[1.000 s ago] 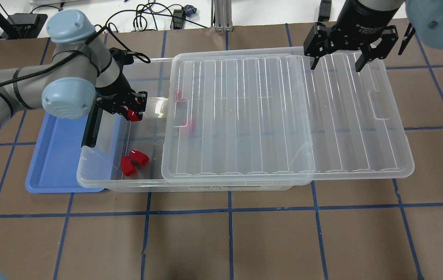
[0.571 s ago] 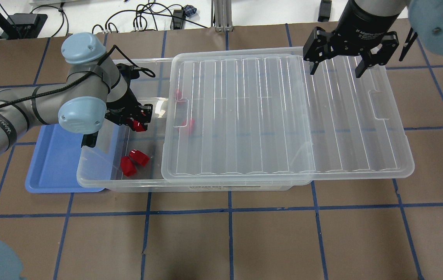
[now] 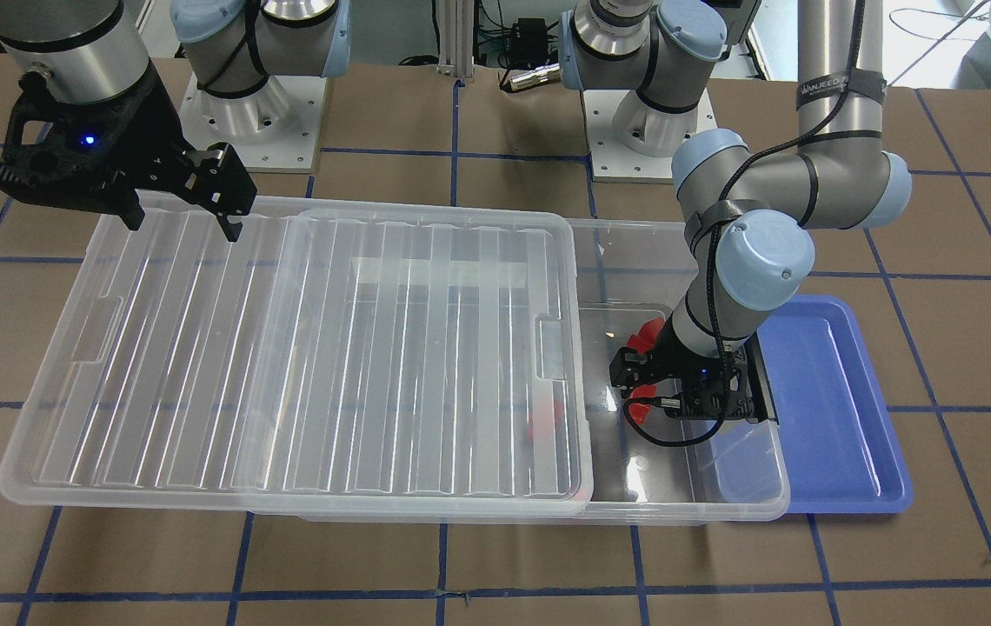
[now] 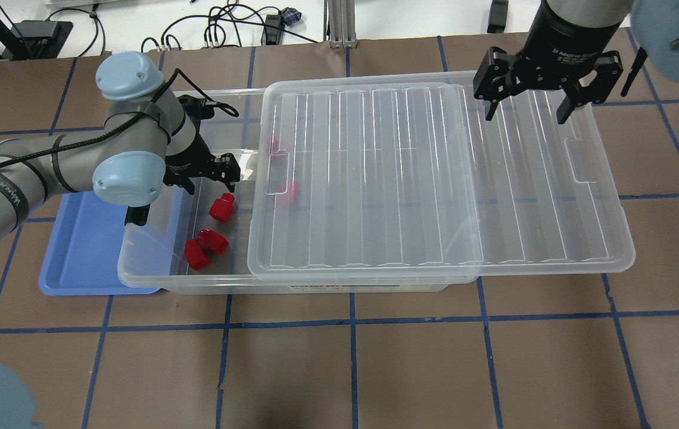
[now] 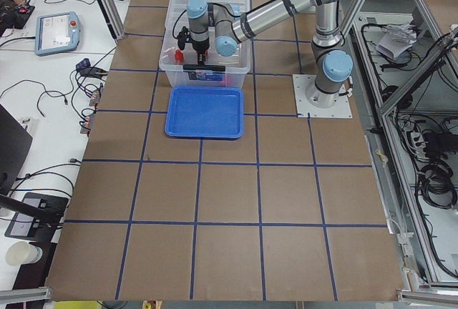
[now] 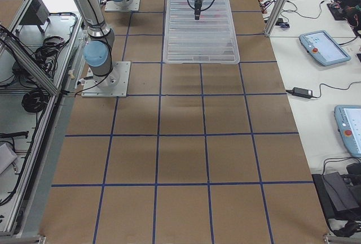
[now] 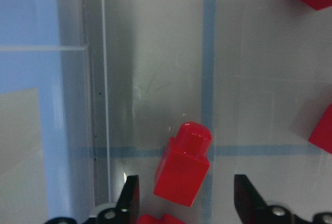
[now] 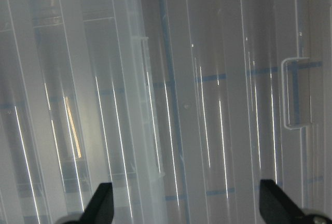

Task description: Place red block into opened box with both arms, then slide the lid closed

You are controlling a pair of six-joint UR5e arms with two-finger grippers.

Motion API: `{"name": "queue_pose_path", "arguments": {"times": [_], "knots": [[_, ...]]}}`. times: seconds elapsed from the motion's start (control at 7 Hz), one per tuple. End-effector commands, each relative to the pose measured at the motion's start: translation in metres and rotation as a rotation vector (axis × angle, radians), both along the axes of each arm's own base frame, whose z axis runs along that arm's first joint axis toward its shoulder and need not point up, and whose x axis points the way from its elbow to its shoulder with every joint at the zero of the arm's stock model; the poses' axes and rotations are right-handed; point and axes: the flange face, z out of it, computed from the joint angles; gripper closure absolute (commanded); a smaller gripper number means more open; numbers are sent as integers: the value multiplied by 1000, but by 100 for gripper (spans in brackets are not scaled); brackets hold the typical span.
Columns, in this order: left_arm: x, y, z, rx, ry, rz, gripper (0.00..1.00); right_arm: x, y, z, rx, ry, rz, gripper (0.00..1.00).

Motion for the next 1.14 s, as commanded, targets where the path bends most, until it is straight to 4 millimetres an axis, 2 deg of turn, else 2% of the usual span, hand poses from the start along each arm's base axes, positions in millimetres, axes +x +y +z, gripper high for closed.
{"name": "queue_pose_path", "arguments": {"times": [0.0,0.14,0.29,0.43,0.57,0.71,0.86,1.0], "knots": [[-3,-11,67,-15,-3,-4,0,-4,-2,1,-1,1,7,0],[-4,-7,103,14,-4,-5,0,-10,-4,2,-2,1,7,0],[-3,3,137,50,-9,-4,0,-25,-11,2,-9,32,55,0],[-3,13,170,64,-55,-12,0,-81,-18,2,1,61,62,0],[-15,29,206,44,-61,-33,0,-148,-18,-3,26,55,63,0],[-23,45,234,-4,-55,-46,0,-185,-17,-4,24,58,67,0],[-30,56,241,-15,-57,-58,0,-203,-19,-14,45,59,129,0],[-29,56,233,0,-49,-55,0,-230,-18,-33,29,66,131,0]]}}
